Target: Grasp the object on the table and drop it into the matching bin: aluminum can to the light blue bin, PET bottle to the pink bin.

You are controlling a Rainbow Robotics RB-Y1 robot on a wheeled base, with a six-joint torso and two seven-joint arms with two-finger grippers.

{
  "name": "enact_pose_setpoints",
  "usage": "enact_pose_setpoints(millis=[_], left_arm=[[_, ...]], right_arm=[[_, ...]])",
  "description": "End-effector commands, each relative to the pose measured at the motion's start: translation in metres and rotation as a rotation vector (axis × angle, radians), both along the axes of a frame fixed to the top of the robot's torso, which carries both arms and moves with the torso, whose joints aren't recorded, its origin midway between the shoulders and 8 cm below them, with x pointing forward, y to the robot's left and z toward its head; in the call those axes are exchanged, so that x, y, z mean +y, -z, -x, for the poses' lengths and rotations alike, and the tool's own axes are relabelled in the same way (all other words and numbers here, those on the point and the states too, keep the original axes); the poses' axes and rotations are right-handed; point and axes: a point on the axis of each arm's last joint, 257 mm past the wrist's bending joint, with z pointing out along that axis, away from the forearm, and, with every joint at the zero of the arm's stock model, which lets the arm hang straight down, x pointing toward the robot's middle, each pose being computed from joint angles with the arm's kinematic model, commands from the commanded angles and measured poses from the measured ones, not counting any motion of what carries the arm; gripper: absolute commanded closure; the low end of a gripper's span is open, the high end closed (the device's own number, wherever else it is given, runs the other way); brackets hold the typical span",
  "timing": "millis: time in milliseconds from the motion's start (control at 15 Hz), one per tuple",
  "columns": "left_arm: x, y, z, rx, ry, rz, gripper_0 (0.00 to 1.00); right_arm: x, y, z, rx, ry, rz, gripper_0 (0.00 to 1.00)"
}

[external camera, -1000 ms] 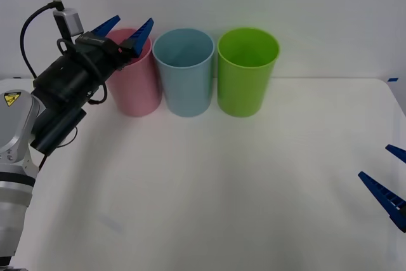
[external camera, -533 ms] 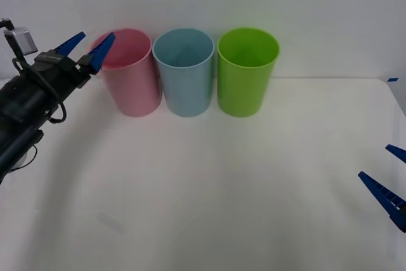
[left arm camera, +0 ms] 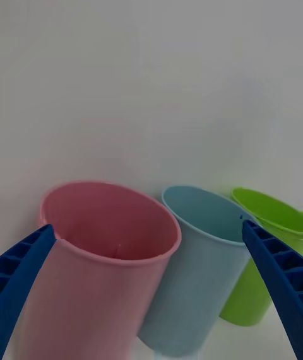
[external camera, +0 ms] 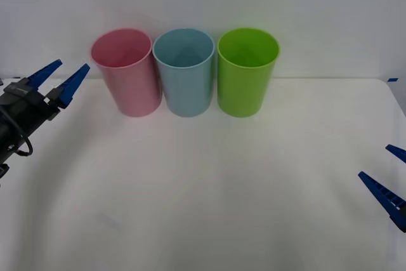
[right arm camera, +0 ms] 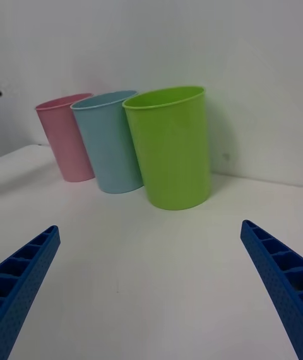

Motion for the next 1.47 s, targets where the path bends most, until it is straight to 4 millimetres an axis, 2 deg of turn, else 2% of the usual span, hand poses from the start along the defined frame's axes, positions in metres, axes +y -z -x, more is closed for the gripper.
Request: enact_pose_setpoints(millis=[67, 467, 867, 1467], left_arm=[[0.001, 0.014, 0.028, 0.010, 0.037, -0.030, 0.00], [0.018, 0.031, 0.087, -0.020, 0.074, -0.183, 0.00], [0.037, 0.044, 0.135, -0.008, 0.067, -0.302, 0.00], [0.070, 0.069, 0.173, 0.058, 0.034, -0.426, 0.00]], right_arm=[[0.000, 0.000, 0.000, 0.000, 0.000, 0.000, 0.00], [0.000, 0.000, 0.000, 0.000, 0.000, 0.000, 0.00], [0.000, 0.000, 0.000, 0.000, 0.000, 0.000, 0.00], [0.000, 0.000, 0.000, 0.000, 0.000, 0.000, 0.00]])
